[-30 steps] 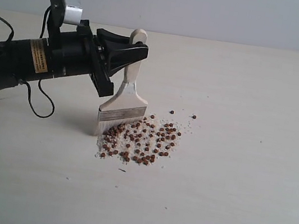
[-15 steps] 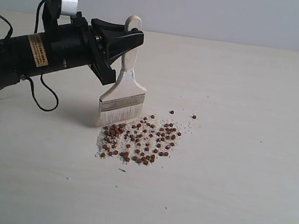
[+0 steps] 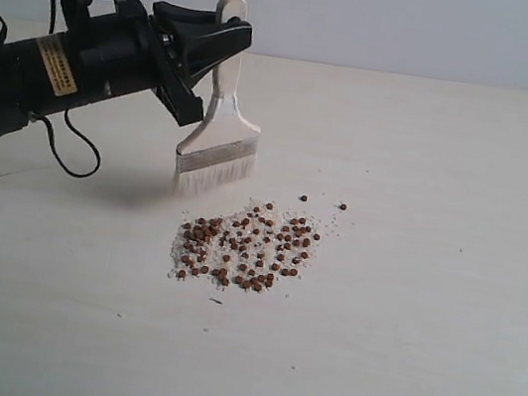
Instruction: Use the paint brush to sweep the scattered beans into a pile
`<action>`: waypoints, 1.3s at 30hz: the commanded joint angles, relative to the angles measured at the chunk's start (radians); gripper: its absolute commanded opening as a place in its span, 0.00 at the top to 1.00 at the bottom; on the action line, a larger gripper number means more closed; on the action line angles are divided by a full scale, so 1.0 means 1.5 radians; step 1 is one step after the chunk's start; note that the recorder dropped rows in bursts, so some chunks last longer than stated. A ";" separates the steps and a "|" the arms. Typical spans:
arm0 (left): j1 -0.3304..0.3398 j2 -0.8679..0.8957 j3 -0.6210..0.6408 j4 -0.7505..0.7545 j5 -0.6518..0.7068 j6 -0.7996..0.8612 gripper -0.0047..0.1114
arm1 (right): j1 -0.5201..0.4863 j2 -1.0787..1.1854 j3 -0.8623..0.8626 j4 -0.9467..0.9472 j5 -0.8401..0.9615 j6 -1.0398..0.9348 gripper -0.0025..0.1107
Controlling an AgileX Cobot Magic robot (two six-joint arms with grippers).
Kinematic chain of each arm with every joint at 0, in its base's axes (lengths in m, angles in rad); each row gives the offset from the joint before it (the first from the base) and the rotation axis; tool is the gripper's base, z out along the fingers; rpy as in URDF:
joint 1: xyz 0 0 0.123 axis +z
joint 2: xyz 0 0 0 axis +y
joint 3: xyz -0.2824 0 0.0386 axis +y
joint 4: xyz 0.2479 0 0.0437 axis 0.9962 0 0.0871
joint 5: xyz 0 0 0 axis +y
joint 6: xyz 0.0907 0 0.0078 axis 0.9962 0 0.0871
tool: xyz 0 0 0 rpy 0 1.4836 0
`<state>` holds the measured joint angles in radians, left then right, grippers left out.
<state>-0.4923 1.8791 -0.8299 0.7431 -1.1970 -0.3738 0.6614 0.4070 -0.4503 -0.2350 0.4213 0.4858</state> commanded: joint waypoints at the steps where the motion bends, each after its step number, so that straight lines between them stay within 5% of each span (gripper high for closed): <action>1: 0.003 -0.059 0.003 -0.035 0.094 -0.032 0.96 | 0.001 -0.001 0.003 -0.002 -0.003 -0.001 0.98; 4: 0.003 -0.120 0.003 -0.063 0.285 -0.108 0.96 | 0.001 -0.001 0.003 -0.002 -0.003 -0.001 0.98; 5: 0.003 -0.148 0.003 -0.099 0.409 -0.100 0.96 | 0.001 -0.001 0.003 -0.002 -0.003 -0.001 0.98; 9: 0.029 -0.210 0.010 -0.205 0.558 -0.105 0.96 | 0.001 -0.001 0.003 -0.002 -0.003 -0.001 0.98; 15: 0.034 -0.288 0.088 -0.291 0.482 -0.050 0.96 | 0.001 -0.001 0.003 -0.002 -0.003 -0.001 0.98; 20: 0.034 -0.327 0.210 -0.435 0.295 0.035 0.96 | 0.001 -0.001 0.003 -0.002 -0.003 -0.001 0.98; 24: 0.034 -0.332 0.294 -0.449 0.165 0.043 0.96 | 0.001 -0.001 0.003 -0.002 -0.003 -0.001 0.98; 31: 0.034 -0.329 0.305 -0.331 0.148 0.013 0.96 | 0.001 -0.001 0.003 -0.002 -0.003 -0.001 0.98; 35: 0.034 -0.314 0.305 -0.416 0.167 -0.070 0.96 | 0.001 -0.001 0.003 -0.001 -0.003 -0.001 0.98; 37: 0.009 -0.312 0.305 -0.315 0.141 -0.066 0.96 | 0.001 -0.001 0.003 -0.001 -0.003 -0.001 0.98; 39: -0.054 -0.312 0.304 -0.363 0.120 -0.063 0.96 | 0.001 -0.001 0.003 -0.001 -0.003 -0.001 0.98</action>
<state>-0.5003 1.4094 -0.3764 0.2279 -0.9692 -0.4608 0.6614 0.4070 -0.4503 -0.2350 0.4213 0.4858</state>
